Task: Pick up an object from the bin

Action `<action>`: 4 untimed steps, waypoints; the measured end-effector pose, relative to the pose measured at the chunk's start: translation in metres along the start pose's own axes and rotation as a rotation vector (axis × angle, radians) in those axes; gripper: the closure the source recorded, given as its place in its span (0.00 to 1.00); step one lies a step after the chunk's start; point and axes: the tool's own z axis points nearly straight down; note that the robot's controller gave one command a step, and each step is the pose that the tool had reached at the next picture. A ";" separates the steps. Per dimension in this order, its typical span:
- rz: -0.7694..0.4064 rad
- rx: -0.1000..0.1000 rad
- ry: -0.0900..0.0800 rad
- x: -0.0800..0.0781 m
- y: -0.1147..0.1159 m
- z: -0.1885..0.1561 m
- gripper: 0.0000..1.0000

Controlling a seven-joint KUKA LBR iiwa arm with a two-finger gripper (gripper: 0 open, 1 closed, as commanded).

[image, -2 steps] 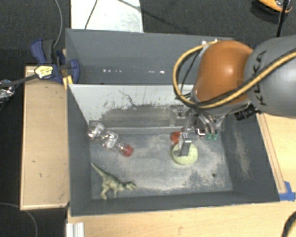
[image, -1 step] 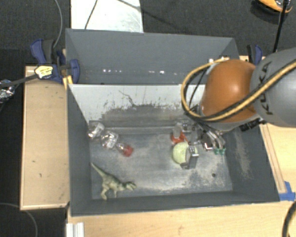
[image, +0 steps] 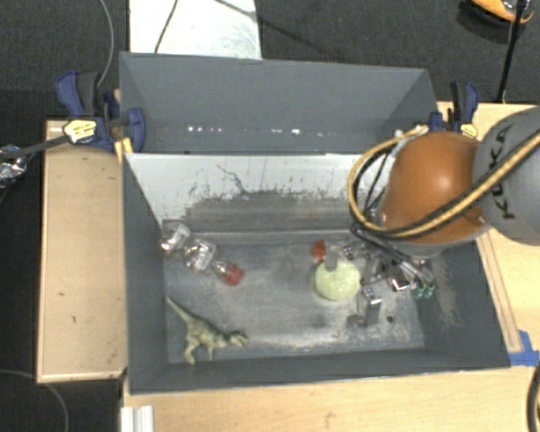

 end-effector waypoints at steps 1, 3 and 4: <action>-0.206 0.003 -0.011 -0.005 -0.029 0.005 0.00; -0.345 0.003 -0.012 -0.044 -0.013 0.061 1.00; -0.345 0.003 -0.012 -0.044 -0.013 0.061 1.00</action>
Offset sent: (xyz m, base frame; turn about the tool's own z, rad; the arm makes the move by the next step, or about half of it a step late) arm 0.0478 -0.0377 -0.0618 -0.1686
